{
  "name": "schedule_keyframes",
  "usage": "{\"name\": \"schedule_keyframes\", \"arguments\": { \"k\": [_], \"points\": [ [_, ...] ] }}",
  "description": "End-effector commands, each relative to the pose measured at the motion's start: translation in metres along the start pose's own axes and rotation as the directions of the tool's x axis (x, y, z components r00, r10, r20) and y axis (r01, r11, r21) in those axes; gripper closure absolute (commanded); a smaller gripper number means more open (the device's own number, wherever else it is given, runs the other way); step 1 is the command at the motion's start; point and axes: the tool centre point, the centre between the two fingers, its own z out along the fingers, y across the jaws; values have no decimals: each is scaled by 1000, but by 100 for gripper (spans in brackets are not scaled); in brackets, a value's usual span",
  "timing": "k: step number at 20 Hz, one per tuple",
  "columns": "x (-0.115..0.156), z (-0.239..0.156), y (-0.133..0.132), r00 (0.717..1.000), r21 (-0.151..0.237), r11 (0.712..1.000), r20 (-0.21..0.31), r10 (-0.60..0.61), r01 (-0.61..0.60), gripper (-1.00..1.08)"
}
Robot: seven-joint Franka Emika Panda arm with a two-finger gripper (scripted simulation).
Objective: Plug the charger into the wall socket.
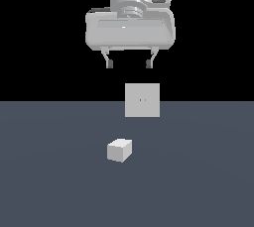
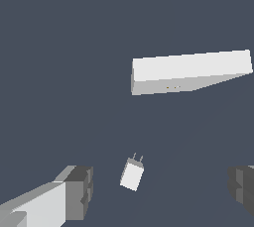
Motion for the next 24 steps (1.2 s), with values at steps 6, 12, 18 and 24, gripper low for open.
{"name": "schedule_keyframes", "arguments": {
  "k": [6,12,18,24],
  "points": [
    [-21,21,-1,996,-13,997,-51,72,-73,-92],
    [-41,45,-3,984,-23,989,-105,146,-149,-92],
    [-59,70,-6,963,-30,974,-159,216,-224,-92],
    [-72,90,-8,941,-34,958,-203,271,-284,-92]
  ]
}}
